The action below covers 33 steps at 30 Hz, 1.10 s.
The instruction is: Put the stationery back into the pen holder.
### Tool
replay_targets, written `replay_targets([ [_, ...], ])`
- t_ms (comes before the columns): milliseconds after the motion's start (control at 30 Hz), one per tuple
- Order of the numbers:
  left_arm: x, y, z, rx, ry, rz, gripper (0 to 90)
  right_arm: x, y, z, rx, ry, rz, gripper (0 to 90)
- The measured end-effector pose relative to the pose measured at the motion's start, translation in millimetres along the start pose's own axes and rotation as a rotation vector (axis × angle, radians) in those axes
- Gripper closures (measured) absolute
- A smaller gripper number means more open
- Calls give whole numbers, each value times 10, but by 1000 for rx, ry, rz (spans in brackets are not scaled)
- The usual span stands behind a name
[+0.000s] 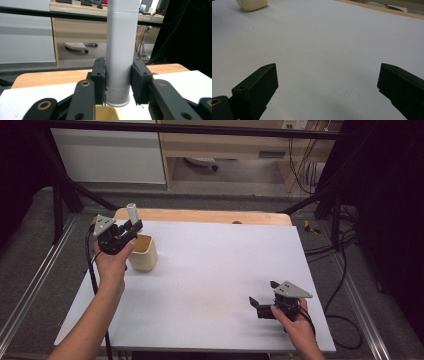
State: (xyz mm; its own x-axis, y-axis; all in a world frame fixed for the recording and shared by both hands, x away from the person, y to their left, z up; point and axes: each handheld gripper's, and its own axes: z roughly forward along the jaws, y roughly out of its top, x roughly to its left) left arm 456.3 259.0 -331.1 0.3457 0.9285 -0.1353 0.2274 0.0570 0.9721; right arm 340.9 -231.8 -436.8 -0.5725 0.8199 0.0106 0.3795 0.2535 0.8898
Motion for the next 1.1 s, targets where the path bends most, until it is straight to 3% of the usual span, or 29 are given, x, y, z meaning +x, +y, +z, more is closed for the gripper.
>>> replay_targets([
  [267,61,-84,6,3,2,-56,678,-12,-5,-11,-2,-1,14,37],
  [1100,51,-335,70,57,10,-61,677,-2,-7,2,5,10,19,36],
])
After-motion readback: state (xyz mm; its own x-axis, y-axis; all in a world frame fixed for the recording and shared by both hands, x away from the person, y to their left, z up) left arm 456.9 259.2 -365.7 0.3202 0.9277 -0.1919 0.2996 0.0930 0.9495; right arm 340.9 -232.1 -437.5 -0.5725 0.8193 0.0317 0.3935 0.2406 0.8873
